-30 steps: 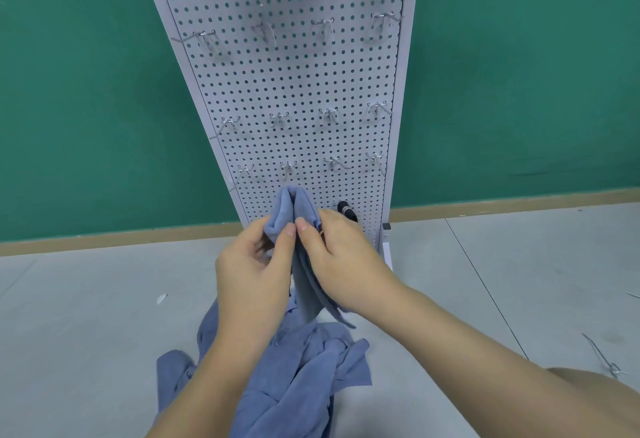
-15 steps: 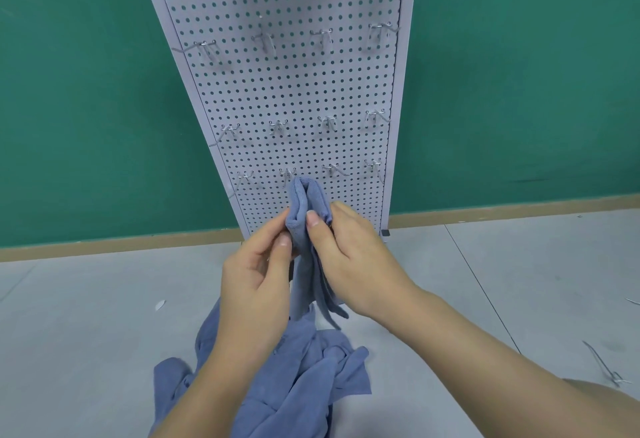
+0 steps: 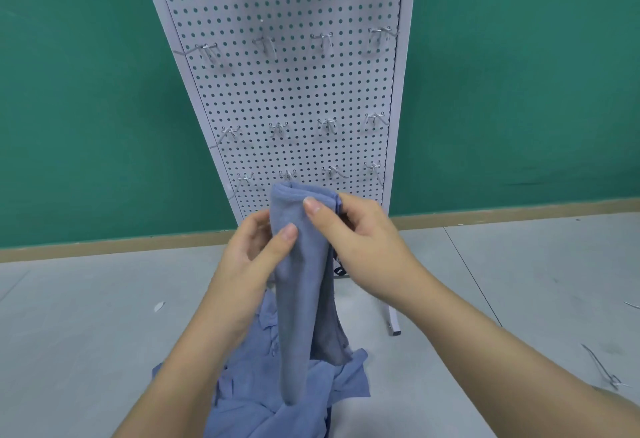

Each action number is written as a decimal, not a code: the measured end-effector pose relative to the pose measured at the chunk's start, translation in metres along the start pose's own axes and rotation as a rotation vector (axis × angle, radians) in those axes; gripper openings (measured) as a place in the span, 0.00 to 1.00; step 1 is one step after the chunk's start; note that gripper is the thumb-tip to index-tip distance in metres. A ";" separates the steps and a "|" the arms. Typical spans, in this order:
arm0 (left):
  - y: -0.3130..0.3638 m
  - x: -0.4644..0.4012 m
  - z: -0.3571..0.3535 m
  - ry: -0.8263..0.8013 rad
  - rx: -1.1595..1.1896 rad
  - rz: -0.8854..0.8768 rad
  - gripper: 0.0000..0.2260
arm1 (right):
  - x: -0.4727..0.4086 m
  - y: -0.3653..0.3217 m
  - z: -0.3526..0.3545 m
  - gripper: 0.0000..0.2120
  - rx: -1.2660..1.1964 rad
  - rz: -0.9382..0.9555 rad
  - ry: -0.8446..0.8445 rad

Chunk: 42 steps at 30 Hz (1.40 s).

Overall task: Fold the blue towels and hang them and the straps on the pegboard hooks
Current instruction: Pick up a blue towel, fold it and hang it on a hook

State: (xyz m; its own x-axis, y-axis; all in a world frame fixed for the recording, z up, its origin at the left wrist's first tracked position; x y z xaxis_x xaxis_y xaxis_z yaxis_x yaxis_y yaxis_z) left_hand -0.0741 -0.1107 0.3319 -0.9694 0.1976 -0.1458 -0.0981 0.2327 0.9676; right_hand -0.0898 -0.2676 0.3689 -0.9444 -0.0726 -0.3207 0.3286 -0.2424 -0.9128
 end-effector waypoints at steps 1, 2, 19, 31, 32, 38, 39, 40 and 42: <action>-0.002 0.000 0.000 -0.071 0.026 0.041 0.27 | -0.002 -0.001 0.002 0.11 -0.059 -0.015 -0.007; -0.003 0.002 -0.001 -0.128 0.045 0.072 0.26 | -0.003 -0.002 0.003 0.13 -0.118 -0.029 -0.010; -0.025 0.014 -0.032 -0.108 -0.057 0.167 0.21 | 0.001 0.002 0.006 0.10 -0.165 -0.245 -0.031; -0.025 0.023 -0.039 -0.245 -0.138 0.305 0.18 | -0.019 -0.009 0.071 0.16 -0.499 -0.190 0.318; -0.022 0.021 -0.038 -0.257 -0.148 0.302 0.15 | -0.020 -0.009 0.080 0.17 -0.475 -0.190 0.359; -0.004 0.014 -0.029 -0.256 -0.206 0.259 0.19 | -0.019 -0.002 0.113 0.16 -0.420 -0.278 0.556; -0.003 0.014 -0.027 -0.258 -0.224 0.255 0.19 | -0.018 -0.002 0.116 0.14 -0.409 -0.296 0.576; -0.002 0.013 -0.027 -0.264 -0.242 0.256 0.20 | -0.017 -0.001 0.117 0.13 -0.396 -0.311 0.591; -0.003 0.011 -0.022 -0.271 -0.271 0.248 0.22 | -0.017 0.001 0.118 0.11 -0.369 -0.327 0.604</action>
State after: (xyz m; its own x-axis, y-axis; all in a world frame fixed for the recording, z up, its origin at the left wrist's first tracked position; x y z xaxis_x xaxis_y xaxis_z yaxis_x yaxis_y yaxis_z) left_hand -0.0897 -0.1297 0.3319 -0.8809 0.4660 0.0829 0.0389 -0.1032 0.9939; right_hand -0.0748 -0.3805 0.4034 -0.8589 0.5122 -0.0063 0.1172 0.1845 -0.9758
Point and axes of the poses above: each hand's wrist, its own x-axis away from the middle knuckle, its own z-axis out of the back of the hand, y = z × x, the point moved 4 cm from there along -x, towards the middle knuckle, and after that the axes turned 7 degrees about x, right-handed, at the moved point
